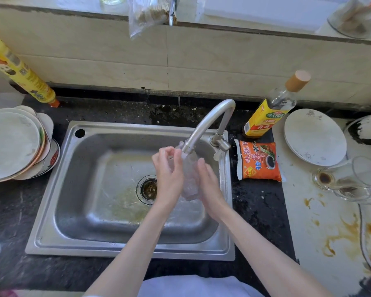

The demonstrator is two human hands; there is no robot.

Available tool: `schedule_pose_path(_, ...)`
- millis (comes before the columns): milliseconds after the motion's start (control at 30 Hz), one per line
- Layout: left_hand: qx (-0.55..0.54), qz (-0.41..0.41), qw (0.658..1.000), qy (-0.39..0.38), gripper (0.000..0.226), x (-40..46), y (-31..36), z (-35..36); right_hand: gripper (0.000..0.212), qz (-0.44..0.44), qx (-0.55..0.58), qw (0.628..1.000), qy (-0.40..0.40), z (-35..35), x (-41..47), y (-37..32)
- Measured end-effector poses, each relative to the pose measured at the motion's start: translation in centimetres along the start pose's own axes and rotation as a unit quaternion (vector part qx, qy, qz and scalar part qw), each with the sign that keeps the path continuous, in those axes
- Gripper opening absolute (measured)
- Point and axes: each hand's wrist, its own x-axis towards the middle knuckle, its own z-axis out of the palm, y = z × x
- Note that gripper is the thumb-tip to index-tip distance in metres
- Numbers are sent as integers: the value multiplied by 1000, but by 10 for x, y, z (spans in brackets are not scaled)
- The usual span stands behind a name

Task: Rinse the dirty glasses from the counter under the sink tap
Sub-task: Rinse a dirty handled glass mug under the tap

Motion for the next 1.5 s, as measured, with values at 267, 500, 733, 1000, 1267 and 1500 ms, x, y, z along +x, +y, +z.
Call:
schedule_pose_path(267, 78, 73, 986, -125, 28, 20, 5, -29, 48, 94, 212, 967, -107, -25, 3, -12)
schedule_pose_path(500, 149, 33, 874, -462, 24, 18, 14, -44, 69, 118, 122, 979, -109, -31, 12, -9)
schedule_pose_path(733, 67, -39, 954, -288, 15, 15, 14, -48, 65, 130, 44, 973, -183, -35, 11, -20)
schedule_pose_path(1000, 31, -191, 981, 28, 40, 18, 16, -28, 23, -122, -133, 984, -4, -10, 5, -19)
schedule_pose_path(1267, -13, -52, 993, -101, 19, 6, 15, -29, 31, -39, -18, 998, 37, -9, 14, -19)
schedule_pose_path(1500, 315, 210, 851, -363, 26, 7, 17, -48, 36, 257, 266, 922, -115, -31, 22, 0)
